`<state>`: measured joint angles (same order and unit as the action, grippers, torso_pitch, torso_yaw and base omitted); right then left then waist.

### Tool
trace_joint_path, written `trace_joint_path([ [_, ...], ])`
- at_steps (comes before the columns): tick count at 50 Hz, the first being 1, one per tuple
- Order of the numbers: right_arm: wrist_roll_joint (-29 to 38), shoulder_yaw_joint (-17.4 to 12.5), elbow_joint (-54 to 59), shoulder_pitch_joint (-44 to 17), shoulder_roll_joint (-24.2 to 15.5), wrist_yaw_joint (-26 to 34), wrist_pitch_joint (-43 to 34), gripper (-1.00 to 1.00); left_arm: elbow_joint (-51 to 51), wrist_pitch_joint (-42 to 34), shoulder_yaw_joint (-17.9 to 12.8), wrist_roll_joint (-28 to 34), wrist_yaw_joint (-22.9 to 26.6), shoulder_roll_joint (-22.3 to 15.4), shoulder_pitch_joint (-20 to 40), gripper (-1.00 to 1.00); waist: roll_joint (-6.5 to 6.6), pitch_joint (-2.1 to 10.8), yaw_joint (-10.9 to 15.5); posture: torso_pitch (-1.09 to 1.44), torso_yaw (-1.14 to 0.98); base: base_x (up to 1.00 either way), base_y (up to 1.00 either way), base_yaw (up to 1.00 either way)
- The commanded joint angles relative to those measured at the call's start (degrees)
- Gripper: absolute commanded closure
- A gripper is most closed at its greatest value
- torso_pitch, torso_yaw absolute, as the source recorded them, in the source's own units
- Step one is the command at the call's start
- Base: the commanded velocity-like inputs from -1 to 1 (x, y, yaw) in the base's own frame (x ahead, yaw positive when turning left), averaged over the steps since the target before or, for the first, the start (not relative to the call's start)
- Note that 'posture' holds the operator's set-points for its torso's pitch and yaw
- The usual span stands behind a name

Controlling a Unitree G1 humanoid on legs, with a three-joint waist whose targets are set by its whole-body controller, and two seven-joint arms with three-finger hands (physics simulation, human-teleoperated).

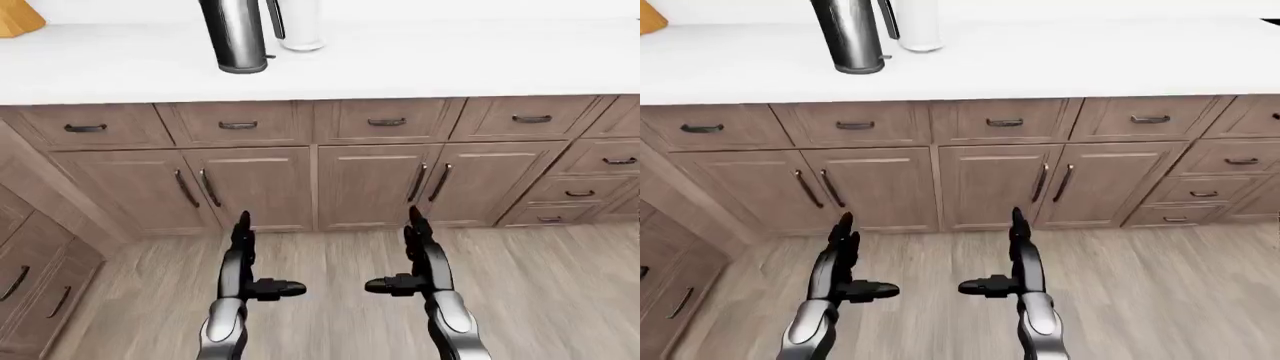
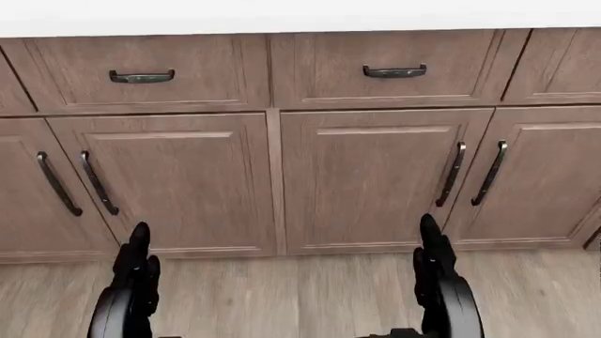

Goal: Close the lid of the electric kettle.

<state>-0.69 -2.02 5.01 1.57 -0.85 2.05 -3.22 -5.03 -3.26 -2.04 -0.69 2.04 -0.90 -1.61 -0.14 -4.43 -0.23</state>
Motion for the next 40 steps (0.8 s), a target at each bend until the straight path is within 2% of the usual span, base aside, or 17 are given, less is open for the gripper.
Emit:
trace_joint_path([
  [1,0.09,-0.32,-4.65,-1.62,-0.49,-0.04,3.69,-1.0,3.35,4.24,-0.38,-0.67,0.37,-0.27,2.13,-1.0,-0.45,0.05,-0.12,0.0,0.0,0.0,0.0,0.0],
  [3,0.44,-0.37,-5.08,-1.32,-0.48,-0.23,3.43,-1.0,2.51,4.84,-0.49,-0.74,0.45,-0.33,2.29,-1.0,-0.06,3.49,0.39,0.0,0.0,0.0,0.0,0.0],
  [4,0.76,0.05,-7.66,-0.53,-0.26,-0.43,1.66,-1.0,2.02,5.18,-0.5,-0.8,0.52,-0.35,2.41,-1.0,-0.11,2.99,0.37,0.0,0.0,0.0,0.0,0.0],
  [5,0.95,0.18,-8.64,-0.21,-0.18,-0.55,0.85,-1.0,1.88,5.3,-0.47,-0.81,0.55,-0.34,2.38,-1.0,-0.43,1.03,0.43,0.0,0.0,0.0,0.0,0.0],
  [7,1.22,0.35,-9.84,0.26,-0.08,-0.59,0.13,-1.0,2.89,4.61,-0.41,-0.85,0.52,-0.32,1.94,-1.0,-0.46,3.95,0.52,0.0,0.0,0.0,0.0,0.0],
  [8,1.1,-0.06,-8.17,-0.51,-0.3,-0.45,1.05,-1.0,3.43,4.27,-0.34,-0.71,0.39,-0.29,1.72,-1.0,-0.43,4.24,0.51,0.0,0.0,0.0,0.0,0.0],
  [12,1.14,-0.92,-2.66,-2.57,-0.83,-0.16,4.53,-1.0,6.29,2.32,0.05,-0.53,0.28,-0.1,0.75,-1.0,-0.35,4.33,0.32,0.0,0.0,0.0,0.0,0.0],
  [19,1.1,-1.35,-0.56,-3.48,-1.14,-0.06,6.07,-1.0,4.46,3.4,-0.18,-0.46,0.36,-0.19,1.68,-1.0,-0.25,4.89,0.43,0.0,0.0,0.0,0.0,0.0],
  [23,0.91,-1.57,0.18,-4.11,-1.29,-0.04,6.87,-1.0,7.11,1.47,-0.05,-0.9,0.34,-0.03,1.29,-1.0,-0.16,5.19,0.38,0.0,0.0,0.0,0.0,0.0],
  [26,1.98,0.3,-14.35,-0.47,-0.22,-0.91,-3.58,-1.0,8.25,0.85,-0.24,-0.95,0.21,-0.15,1.31,-1.0,-0.35,5.34,0.56,0.0,0.0,0.0,0.0,0.0],
  [29,1.9,-0.28,-15.28,-0.88,-0.48,-0.61,-4.01,-1.0,9.76,0.0,-0.56,-1.22,-0.07,-0.2,1.37,-1.0,-0.26,5.02,0.58,0.0,0.0,0.0,0.0,0.0],
  [30,2.15,-0.12,-18.03,-0.66,-0.44,-0.69,-5.92,-1.0,13.03,-2.32,-0.67,-1.62,-0.19,-0.22,0.98,-1.0,-0.24,5.01,0.5,0.0,0.0,0.0,0.0,0.0],
  [37,1.04,-3.3,-27.13,-1.35,-1.62,0.43,-12.03,-1.0,25.64,-11.3,-3.07,-4.1,-0.96,-0.84,1.59,-1.0,-0.38,4.96,0.55,0.0,0.0,0.0,0.0,0.0],
  [40,0.76,-5.3,-33.89,-2.08,-2.5,0.88,-17.29,-1.0,35.49,-19.06,-4.79,-6.1,-1.67,-1.47,2.66,-1.0,-0.27,4.8,0.48,0.0,0.0,0.0,0.0,0.0],
])
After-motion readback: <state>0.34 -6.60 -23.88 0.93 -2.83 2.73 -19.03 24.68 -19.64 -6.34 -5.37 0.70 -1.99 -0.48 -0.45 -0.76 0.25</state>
